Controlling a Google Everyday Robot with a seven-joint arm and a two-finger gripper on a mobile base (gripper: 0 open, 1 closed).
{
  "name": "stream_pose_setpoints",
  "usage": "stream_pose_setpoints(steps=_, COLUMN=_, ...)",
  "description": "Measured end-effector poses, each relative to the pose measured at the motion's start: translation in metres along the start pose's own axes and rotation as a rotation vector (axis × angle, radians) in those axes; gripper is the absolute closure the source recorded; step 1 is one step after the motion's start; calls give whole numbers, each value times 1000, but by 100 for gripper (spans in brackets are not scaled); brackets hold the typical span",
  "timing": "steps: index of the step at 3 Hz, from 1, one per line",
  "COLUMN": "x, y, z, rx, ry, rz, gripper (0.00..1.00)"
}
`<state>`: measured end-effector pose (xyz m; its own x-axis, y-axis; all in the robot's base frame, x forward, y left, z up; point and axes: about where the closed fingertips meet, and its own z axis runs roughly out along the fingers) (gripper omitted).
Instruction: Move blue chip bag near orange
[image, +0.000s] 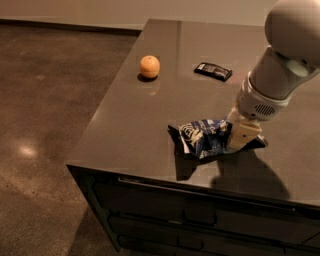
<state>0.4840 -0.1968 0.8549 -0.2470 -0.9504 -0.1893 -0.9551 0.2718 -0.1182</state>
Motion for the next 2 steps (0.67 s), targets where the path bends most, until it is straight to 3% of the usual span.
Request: stream_pose_setpoints(steps=2, x=-29, y=-14, z=-23, rx=-19, ry=-80, rz=43, gripper=86)
